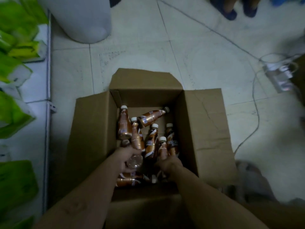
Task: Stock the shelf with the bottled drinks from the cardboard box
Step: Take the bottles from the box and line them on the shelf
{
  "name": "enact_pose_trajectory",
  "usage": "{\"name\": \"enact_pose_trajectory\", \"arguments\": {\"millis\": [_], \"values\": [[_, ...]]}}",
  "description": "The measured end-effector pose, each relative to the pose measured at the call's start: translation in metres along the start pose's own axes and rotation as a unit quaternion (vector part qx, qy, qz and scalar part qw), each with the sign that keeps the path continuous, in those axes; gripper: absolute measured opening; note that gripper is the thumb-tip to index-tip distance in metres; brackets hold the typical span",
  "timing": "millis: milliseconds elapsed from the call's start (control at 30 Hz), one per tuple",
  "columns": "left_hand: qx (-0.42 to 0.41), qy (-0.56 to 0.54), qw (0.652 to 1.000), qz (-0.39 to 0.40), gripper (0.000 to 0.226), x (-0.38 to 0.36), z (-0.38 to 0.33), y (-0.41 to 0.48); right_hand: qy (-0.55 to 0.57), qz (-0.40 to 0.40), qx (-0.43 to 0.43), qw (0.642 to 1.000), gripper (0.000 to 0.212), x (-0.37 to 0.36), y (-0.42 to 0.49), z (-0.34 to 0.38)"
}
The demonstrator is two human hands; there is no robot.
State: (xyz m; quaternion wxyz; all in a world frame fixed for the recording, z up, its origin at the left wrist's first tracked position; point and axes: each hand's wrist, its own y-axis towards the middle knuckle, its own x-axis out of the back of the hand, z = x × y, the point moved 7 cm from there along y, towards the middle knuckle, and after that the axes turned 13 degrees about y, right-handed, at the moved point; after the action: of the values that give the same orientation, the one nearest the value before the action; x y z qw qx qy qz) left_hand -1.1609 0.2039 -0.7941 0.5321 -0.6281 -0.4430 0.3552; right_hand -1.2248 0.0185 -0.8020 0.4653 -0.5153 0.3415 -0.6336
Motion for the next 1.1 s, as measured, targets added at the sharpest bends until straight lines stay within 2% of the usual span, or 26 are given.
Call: {"name": "enact_pose_trajectory", "arguments": {"millis": [67, 167, 267, 333, 467, 500, 633, 833, 933, 1000, 1100], "values": [[0.005, -0.051, 0.997, 0.063, 0.058, 0.003, -0.001, -0.026, 0.037, -0.002, 0.038, 0.999, 0.054, 0.012, -0.021, 0.018], [-0.052, -0.075, 0.993, 0.079, 0.059, 0.018, -0.012, -0.069, 0.073, -0.019, 0.114, 0.991, 0.056, 0.029, -0.066, 0.049], [-0.140, -0.081, 0.985, 0.067, 0.066, 0.031, -0.033, -0.124, 0.105, -0.033, 0.204, 0.973, 0.055, 0.049, -0.121, 0.080], [-0.228, -0.092, 0.968, 0.049, 0.076, 0.039, -0.050, -0.169, 0.114, -0.037, 0.266, 0.956, 0.052, 0.063, -0.163, 0.099], [-0.375, -0.138, 0.916, 0.029, 0.104, 0.053, -0.067, -0.265, 0.129, -0.018, 0.381, 0.915, 0.049, 0.087, -0.260, 0.132], [-0.407, -0.134, 0.903, 0.027, 0.105, 0.054, -0.070, -0.292, 0.135, -0.017, 0.411, 0.902, 0.049, 0.093, -0.286, 0.138], [-0.524, -0.124, 0.843, 0.016, 0.093, 0.057, -0.072, -0.395, 0.163, 0.020, 0.509, 0.845, 0.048, 0.109, -0.389, 0.146], [-0.670, -0.110, 0.734, -0.020, 0.101, 0.056, -0.047, -0.528, 0.162, 0.027, 0.637, 0.753, 0.053, 0.135, -0.527, 0.131], [-0.723, -0.094, 0.682, -0.063, 0.104, 0.059, -0.035, -0.579, 0.164, 0.048, 0.675, 0.718, 0.053, 0.140, -0.577, 0.131], [-0.746, -0.077, 0.655, -0.095, 0.096, 0.064, -0.029, -0.604, 0.167, 0.076, 0.692, 0.698, 0.055, 0.137, -0.600, 0.134], [-0.762, -0.075, 0.632, -0.120, 0.083, 0.077, -0.017, -0.632, 0.177, 0.134, 0.706, 0.672, 0.053, 0.124, -0.622, 0.141]]}}
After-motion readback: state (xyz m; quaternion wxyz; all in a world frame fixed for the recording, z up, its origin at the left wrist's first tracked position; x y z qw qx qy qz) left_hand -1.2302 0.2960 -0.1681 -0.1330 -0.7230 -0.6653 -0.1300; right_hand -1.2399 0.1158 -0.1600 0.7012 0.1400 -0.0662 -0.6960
